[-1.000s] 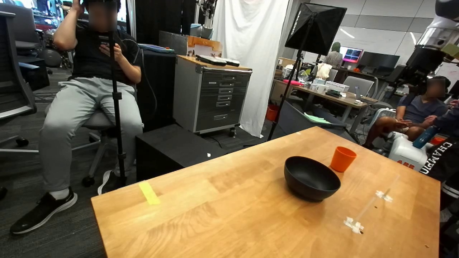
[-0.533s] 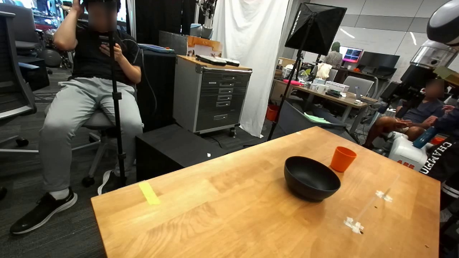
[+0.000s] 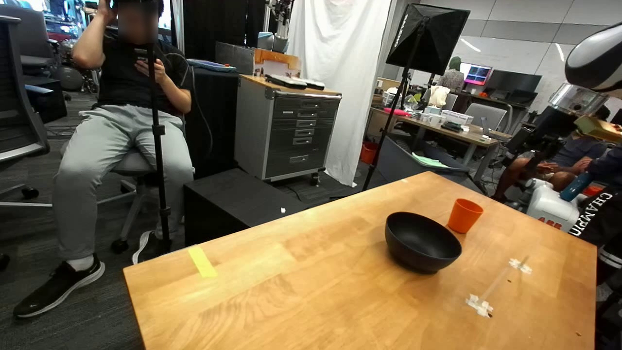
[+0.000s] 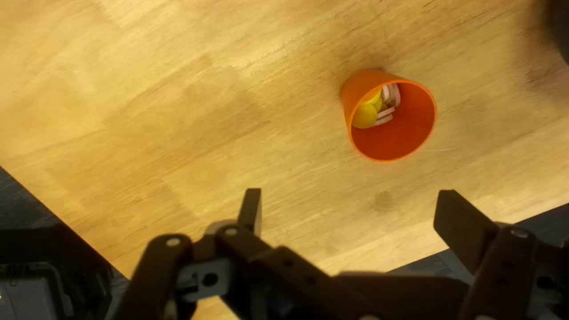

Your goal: Pick the cup and pour its contents into the bowl

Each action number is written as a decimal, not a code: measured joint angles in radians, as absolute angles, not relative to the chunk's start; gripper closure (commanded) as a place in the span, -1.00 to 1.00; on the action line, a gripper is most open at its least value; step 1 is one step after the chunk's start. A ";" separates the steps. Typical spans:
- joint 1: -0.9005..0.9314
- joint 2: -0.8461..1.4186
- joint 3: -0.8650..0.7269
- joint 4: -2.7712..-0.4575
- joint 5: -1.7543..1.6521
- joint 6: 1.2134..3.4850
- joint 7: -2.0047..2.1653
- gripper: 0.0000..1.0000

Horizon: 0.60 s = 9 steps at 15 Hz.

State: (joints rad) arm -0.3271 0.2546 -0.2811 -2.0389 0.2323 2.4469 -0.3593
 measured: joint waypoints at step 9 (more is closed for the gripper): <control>-0.374 0.354 -0.193 -2.030 0.296 2.511 -0.422 -1.00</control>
State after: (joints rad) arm -0.3743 0.3544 -0.1933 -2.0303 0.2956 2.5111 -0.4223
